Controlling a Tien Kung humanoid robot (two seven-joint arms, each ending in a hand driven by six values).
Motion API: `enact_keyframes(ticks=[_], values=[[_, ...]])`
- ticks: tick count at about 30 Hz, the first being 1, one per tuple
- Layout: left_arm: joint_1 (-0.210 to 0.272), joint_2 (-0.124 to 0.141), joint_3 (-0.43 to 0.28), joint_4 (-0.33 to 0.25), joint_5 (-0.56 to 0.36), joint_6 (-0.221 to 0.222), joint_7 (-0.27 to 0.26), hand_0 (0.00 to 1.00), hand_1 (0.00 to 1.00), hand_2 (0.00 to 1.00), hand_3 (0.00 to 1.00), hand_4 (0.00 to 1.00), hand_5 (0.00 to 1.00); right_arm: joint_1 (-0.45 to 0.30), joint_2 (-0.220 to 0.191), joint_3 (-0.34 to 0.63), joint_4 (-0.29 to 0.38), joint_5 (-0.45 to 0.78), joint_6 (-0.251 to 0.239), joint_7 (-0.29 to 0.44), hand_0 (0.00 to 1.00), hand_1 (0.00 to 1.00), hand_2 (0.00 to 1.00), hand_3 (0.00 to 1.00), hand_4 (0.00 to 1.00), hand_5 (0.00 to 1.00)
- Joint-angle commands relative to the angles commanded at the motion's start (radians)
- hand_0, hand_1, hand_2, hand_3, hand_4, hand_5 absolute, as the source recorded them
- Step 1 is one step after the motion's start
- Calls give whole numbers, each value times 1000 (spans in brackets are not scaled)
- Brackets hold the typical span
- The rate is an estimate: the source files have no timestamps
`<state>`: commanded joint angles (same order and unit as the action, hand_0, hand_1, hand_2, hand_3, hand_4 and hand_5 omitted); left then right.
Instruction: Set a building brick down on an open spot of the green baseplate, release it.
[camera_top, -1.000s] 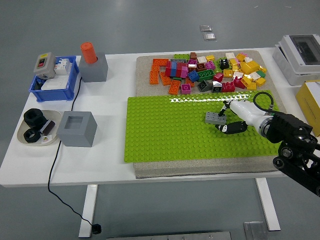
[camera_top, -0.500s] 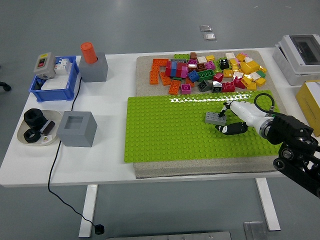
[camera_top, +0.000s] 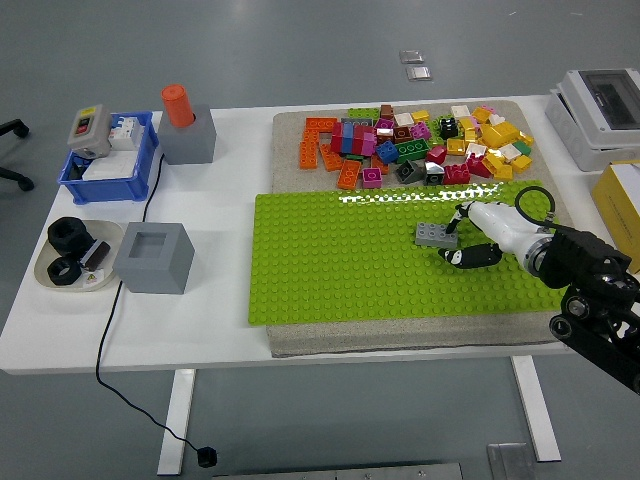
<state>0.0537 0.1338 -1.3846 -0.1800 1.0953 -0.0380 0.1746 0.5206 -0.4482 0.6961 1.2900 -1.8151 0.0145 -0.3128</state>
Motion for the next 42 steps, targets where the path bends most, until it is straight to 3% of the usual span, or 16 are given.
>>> enact_keyframes(ticks=[26,33,42], values=[[2,-2,-1,0,-5,2,-3,603,640,637,816,940,610,6,8,4,52,4,-17,9,998,919,925,654,720,477],[1,-3,-1,0,-3,1,-3,603,640,637,815,939,609,13,38,-18,17,23,-20,16,998,917,925,654,720,476],[1,-3,-2,0,-3,1,-3,603,639,635,815,940,605,6,41,-20,-8,30,-19,17,998,917,924,654,720,475]])
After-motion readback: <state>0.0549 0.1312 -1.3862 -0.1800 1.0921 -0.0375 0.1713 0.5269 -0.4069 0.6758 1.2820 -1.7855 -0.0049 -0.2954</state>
